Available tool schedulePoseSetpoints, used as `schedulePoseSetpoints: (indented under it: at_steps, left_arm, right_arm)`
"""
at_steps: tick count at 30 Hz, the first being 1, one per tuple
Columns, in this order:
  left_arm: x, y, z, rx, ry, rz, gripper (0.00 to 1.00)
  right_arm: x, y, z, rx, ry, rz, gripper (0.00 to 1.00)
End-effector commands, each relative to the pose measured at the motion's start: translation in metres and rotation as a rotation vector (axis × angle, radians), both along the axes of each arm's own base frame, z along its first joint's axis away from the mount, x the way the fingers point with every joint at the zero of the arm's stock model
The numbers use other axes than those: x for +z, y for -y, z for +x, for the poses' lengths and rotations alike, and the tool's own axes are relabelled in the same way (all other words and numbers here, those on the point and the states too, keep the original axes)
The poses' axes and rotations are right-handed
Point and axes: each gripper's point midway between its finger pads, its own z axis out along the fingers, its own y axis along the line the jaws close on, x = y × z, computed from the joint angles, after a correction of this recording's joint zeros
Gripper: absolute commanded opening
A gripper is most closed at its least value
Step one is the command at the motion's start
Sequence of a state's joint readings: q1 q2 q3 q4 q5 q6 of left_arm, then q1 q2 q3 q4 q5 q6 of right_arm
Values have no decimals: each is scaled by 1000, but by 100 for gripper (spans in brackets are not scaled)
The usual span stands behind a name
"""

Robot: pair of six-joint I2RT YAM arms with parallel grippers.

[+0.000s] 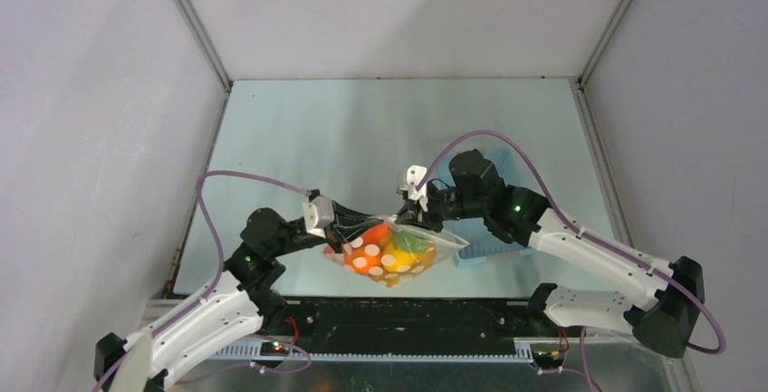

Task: Place the food in the zip-top bag and seal the zipper
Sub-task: Zip the zipper food storage bag.

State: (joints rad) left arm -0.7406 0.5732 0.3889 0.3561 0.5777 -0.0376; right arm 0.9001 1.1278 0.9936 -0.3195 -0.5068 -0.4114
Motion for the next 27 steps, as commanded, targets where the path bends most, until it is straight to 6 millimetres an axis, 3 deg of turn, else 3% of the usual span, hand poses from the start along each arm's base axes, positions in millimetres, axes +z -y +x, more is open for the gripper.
schedulePoseSetpoints:
  at_steps: [1, 4, 11, 20, 25, 27]
  left_arm:
    - [54, -7, -7, 7, 150, -146, 0]
    - [52, -7, -5, 15, 147, -139, 0]
    - [49, -17, 2, 89, 153, -132, 0]
    - [45, -25, 10, 161, 172, -114, 0]
    - [40, -23, 10, 151, 165, -91, 0]
    - [36, -19, 9, 131, 153, -64, 0]
  right_arm:
    - [-16, 17, 7, -85, -22, -63, 13]
    - [-11, 19, 6, -85, -9, -49, 13]
    - [-24, 37, 7, -121, -14, -111, 12]
    - [-35, 54, -5, -81, -24, -174, 12]
    - [-34, 49, -3, -75, -23, -157, 13]
    - [-21, 41, 2, -75, 6, -100, 12]
